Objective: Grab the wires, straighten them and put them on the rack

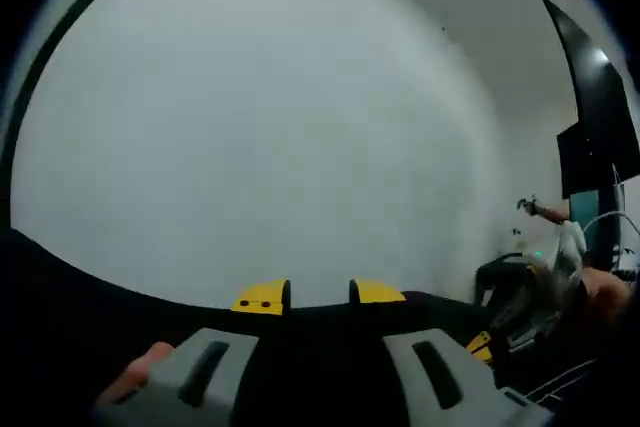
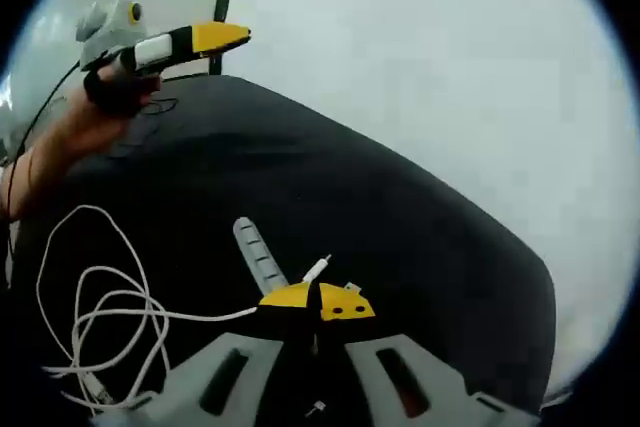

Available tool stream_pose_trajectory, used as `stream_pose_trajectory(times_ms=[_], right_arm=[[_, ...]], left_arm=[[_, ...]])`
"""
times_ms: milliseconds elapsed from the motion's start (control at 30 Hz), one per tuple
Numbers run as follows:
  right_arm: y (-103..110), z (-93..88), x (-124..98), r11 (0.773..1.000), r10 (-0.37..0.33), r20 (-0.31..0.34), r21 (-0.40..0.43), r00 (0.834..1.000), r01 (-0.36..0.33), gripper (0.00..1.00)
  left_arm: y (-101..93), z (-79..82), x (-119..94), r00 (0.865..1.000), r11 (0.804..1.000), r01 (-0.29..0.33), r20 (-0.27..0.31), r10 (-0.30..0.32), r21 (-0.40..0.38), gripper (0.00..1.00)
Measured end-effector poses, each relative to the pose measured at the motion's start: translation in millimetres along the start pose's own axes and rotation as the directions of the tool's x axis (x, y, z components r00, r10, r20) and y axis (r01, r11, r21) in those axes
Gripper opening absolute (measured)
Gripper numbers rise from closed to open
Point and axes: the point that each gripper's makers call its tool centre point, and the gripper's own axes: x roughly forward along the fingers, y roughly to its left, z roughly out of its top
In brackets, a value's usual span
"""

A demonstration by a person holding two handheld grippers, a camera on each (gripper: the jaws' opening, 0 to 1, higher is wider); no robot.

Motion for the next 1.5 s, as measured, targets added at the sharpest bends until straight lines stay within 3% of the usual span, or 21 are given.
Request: stream_pose_trajectory(times_ms=[100, 133, 167, 267, 333, 400, 567, 667, 800, 933, 1267, 1400, 1500], right_arm=[[10.4, -7.9, 3.5, 0.997, 0.000, -0.025, -0.083, 1.000, -0.002, 0.00], [9.9, -18.9, 4.9, 0.996, -0.001, -0.077, -0.084, 0.997, -0.005, 0.00], [8.9, -10.1, 7.0, 0.999, -0.001, -0.017, -0.049, 1.000, 0.000, 0.00], [9.3, -12.3, 3.5, 0.998, 0.012, -0.022, -0.068, 1.000, -0.013, 0.00], [-3.6, -2.5, 2.7, 0.998, -0.036, 0.028, -0.041, 0.999, 0.037, 0.00], [6.4, -1.5, 1.4, 0.999, -0.001, 0.038, -0.039, 0.999, 0.002, 0.00], [6.5, -7.3, 5.1, 0.998, 0.004, 0.020, -0.055, 1.000, -0.003, 0.00], [7.2, -2.4, 6.8, 0.999, 0.021, 0.037, -0.047, 0.999, -0.019, 0.00], [0.3, -6.9, 10.4, 0.998, 0.000, 0.016, -0.066, 1.000, 0.001, 0.00], [-3.4, -3.6, 6.0, 0.999, 0.000, 0.042, -0.046, 0.999, 0.001, 0.00], [3.2, -6.3, 7.2, 0.998, -0.004, 0.038, -0.068, 0.999, 0.007, 0.00], [2.3, -5.0, 8.1, 0.998, -0.009, 0.038, -0.068, 0.999, 0.012, 0.00], [3.8, -4.7, 8.4, 0.994, -0.027, 0.011, -0.103, 1.000, 0.028, 0.00]], left_arm=[[-7.3, -2.2, -3.9, 1.000, 0.999, -0.012, -0.006, 0.012, 0.048, 0.26], [-5.9, -2.8, -2.4, 1.000, 0.998, -0.014, -0.013, 0.015, 0.062, 0.26], [-4.1, -2.4, -0.4, 1.000, 0.998, -0.015, -0.012, 0.016, 0.068, 0.26], [-2.4, -2.9, -0.4, 1.000, 0.997, -0.016, -0.014, 0.017, 0.076, 0.26], [1.7, -5.8, 3.4, 0.999, 0.997, -0.018, -0.026, 0.020, 0.071, 0.26], [1.6, -8.6, 4.7, 0.999, 0.997, -0.019, -0.036, 0.021, 0.070, 0.26], [-2.2, -24.7, 0.8, 0.996, 0.992, -0.027, -0.087, 0.038, 0.126, 0.26], [4.3, -26.2, 2.1, 0.995, 0.992, -0.021, -0.098, 0.034, 0.124, 0.26], [-0.9, -33.4, 4.0, 0.993, 0.992, -0.005, -0.114, 0.020, 0.128, 0.25], [-8.4, -36.5, 3.5, 0.992, 0.991, 0.009, -0.125, 0.008, 0.136, 0.25], [-5.4, -43.3, 4.8, 0.989, 0.988, 0.006, -0.150, 0.018, 0.155, 0.25], [-4.0, -48.0, 4.3, 0.985, 0.985, -0.002, -0.169, 0.032, 0.173, 0.15], [-8.0, -49.5, 4.3, 0.985, 0.984, 0.004, -0.170, 0.027, 0.179, 0.16]])
